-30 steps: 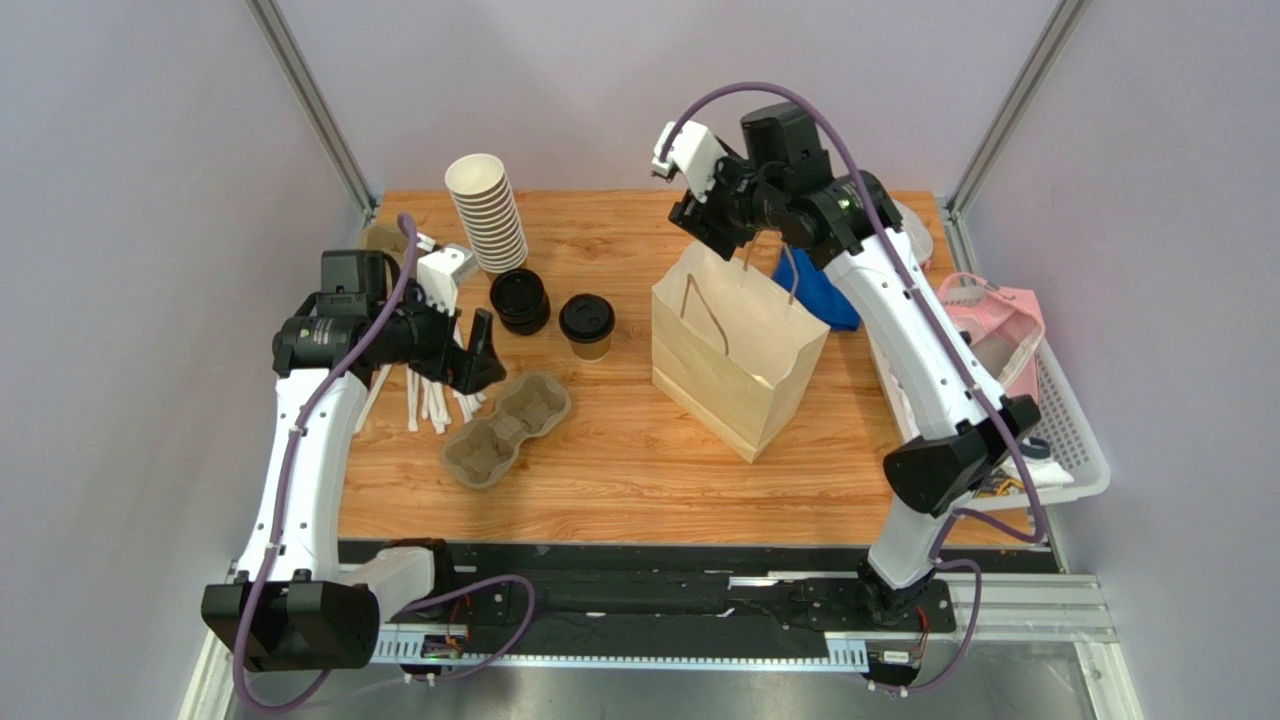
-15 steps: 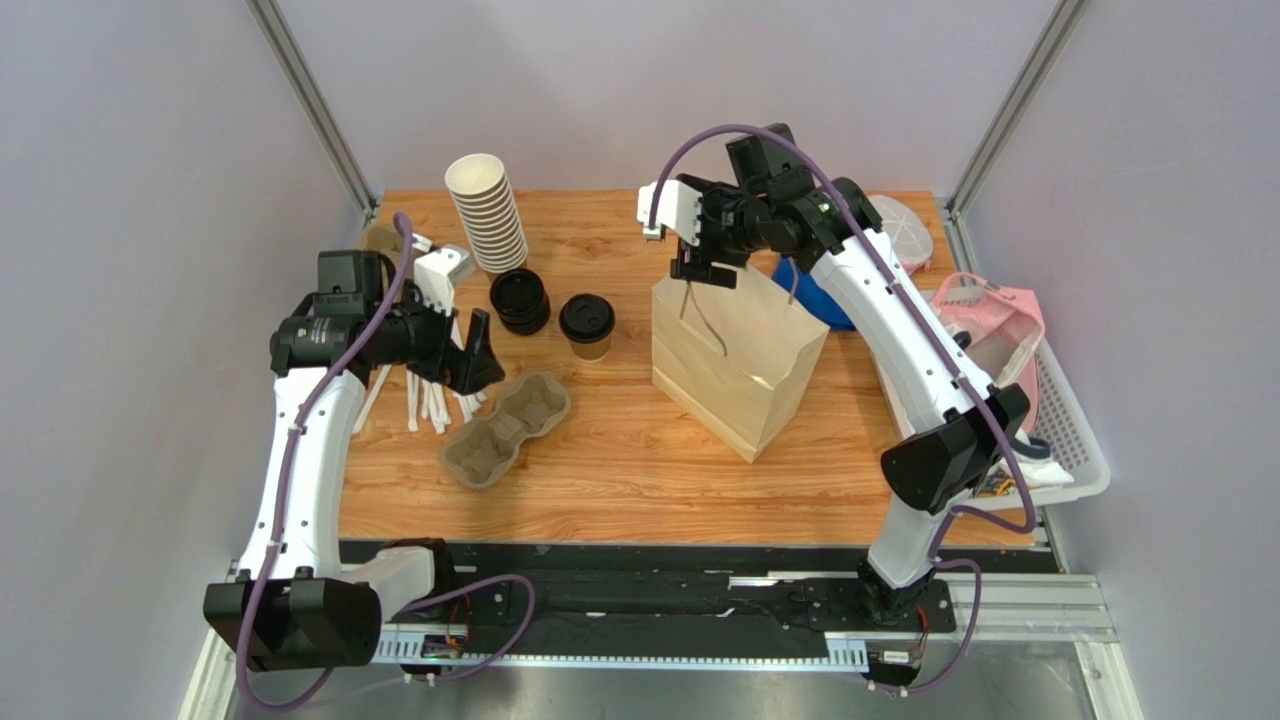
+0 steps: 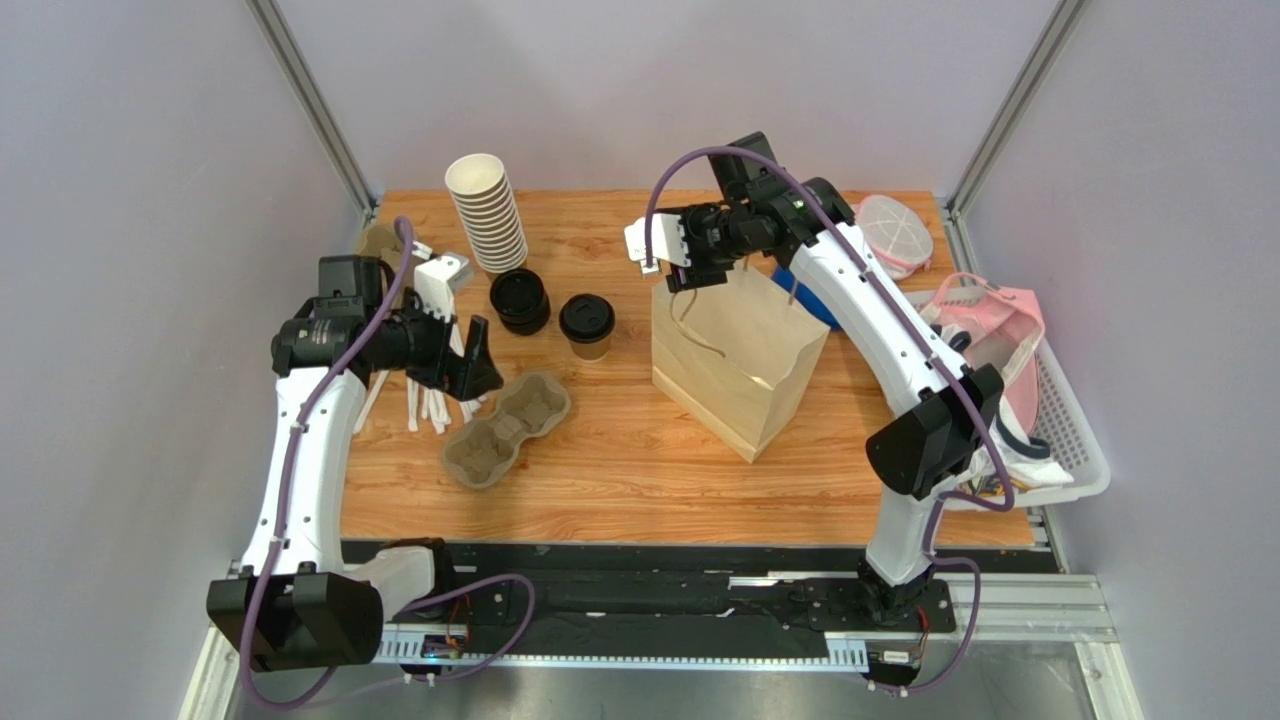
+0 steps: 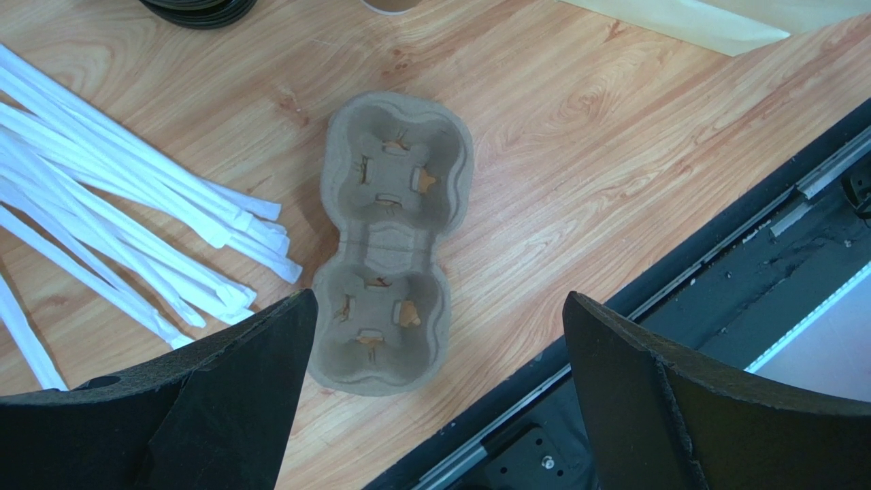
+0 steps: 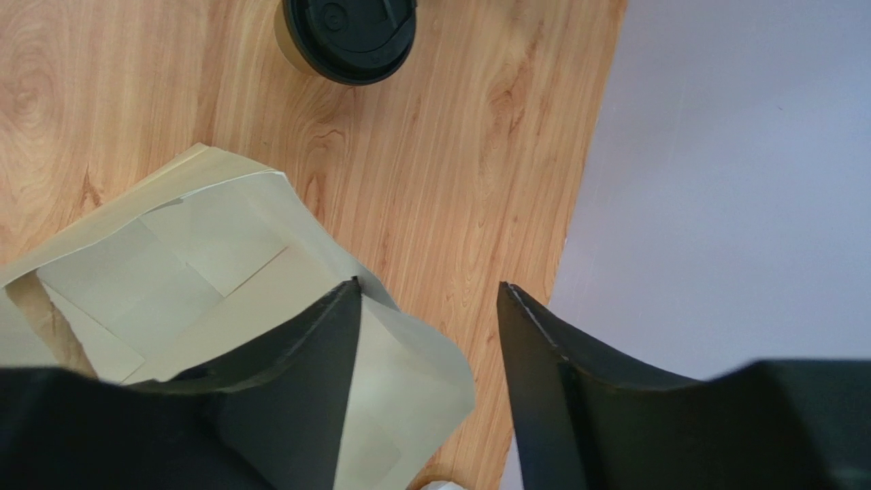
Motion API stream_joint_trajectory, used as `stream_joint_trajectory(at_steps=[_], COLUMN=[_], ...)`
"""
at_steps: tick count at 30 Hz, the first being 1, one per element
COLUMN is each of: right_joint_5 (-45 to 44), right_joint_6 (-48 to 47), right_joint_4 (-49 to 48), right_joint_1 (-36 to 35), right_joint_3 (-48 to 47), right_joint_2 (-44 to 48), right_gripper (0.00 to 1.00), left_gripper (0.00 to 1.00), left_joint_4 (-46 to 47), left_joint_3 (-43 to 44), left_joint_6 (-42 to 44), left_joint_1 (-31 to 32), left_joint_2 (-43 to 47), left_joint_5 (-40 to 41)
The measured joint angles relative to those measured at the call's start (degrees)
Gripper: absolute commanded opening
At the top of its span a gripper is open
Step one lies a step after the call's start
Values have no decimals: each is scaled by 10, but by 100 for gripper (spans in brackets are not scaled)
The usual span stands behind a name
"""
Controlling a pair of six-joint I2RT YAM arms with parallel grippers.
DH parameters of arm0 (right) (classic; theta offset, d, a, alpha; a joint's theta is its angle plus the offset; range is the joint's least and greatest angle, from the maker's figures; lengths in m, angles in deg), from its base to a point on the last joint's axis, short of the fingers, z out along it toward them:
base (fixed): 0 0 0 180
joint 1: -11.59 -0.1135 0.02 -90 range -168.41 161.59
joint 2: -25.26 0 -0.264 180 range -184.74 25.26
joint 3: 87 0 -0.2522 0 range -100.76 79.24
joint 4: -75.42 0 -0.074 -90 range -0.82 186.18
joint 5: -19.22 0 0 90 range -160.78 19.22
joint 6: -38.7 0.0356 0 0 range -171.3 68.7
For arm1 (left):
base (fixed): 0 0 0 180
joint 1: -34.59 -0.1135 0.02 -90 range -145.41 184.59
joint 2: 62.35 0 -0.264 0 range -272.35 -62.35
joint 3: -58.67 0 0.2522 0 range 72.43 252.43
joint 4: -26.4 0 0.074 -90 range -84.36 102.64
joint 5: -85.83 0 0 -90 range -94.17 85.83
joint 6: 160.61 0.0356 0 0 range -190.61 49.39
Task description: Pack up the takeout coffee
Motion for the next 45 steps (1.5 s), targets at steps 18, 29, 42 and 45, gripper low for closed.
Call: stream_joint_trajectory(at_steps=[18, 29, 42, 45], right_joint_5=[-30, -56, -81, -80], right_joint_6=[42, 157, 263, 285], right_joint_4=[67, 80, 111, 117], right_joint_1=[1, 12, 25, 28], right_joint_3=[-35, -35, -70, -78], right_joint_2=[-8, -2, -2, -2], right_gripper=[0, 0, 0, 0], left_gripper=[97, 85, 67, 65], left_joint_4=[6, -47, -44, -36], left_joint_3=[-14, 65, 131, 130], left_joint_6=[106, 575, 755, 775], left_joint_1=[-19, 27, 144, 157], left_joint_2=[-16, -190, -344, -352], left_joint_5=[-38, -64, 19, 40])
